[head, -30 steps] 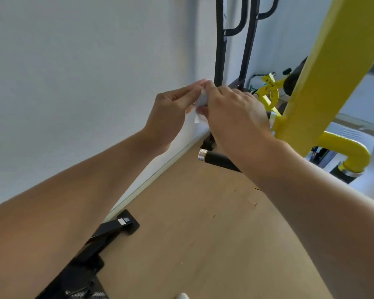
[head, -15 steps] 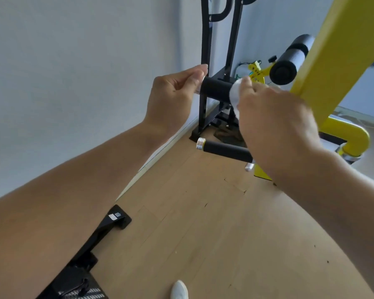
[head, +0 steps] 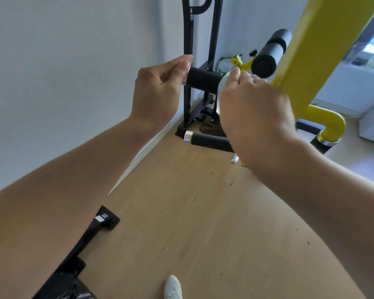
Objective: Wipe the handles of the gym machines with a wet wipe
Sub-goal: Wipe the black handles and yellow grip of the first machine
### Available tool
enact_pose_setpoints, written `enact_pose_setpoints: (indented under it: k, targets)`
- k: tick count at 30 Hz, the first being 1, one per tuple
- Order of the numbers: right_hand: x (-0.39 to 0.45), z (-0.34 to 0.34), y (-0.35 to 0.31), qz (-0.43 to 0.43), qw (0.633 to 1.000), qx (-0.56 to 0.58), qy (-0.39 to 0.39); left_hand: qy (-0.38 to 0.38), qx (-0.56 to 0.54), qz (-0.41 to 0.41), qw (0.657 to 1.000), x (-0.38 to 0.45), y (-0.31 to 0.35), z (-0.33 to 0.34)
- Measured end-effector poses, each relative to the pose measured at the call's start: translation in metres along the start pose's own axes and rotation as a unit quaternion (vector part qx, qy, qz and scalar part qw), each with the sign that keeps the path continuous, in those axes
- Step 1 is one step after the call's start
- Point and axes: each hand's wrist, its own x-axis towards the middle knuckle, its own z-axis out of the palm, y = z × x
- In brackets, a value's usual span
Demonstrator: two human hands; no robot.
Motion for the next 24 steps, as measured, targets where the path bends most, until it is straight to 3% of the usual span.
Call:
enact_pose_setpoints:
  k: [5,7,12,14,17,19,24]
  targets:
    - [0.028,0.017,-0.039,-0.089,0.988,0.12,0.037,-0.019,-0.007,0.014,1.0,-0.001,0.001,-0.003]
    - [0.024,0.012,-0.031,-0.083,0.987,0.135,0.015,-0.015,-0.001,0.021,1.0,0.0,0.0,-0.005]
    - [0.001,-0.003,-0.001,0.018,0.998,-0.023,-0.047,-0.013,0.003,-0.002,1.0,0.004,-0.001,-0.005]
    - [0.007,0.003,-0.016,0.014,1.0,0.008,-0.018,-0.028,-0.002,-0.003,1.0,0.005,0.001,-0.004]
    - [0.017,0.016,-0.044,-0.058,0.995,0.078,0.004,-0.049,-0.029,0.0,0.998,0.004,0.002,-0.005]
    - [0.019,0.014,-0.039,-0.067,0.993,0.099,-0.013,-0.044,-0.025,0.003,0.999,0.003,0.002,-0.006]
    - [0.01,-0.019,0.008,-0.016,0.996,-0.026,-0.085,-0.026,0.01,0.001,1.0,0.008,0.0,-0.004]
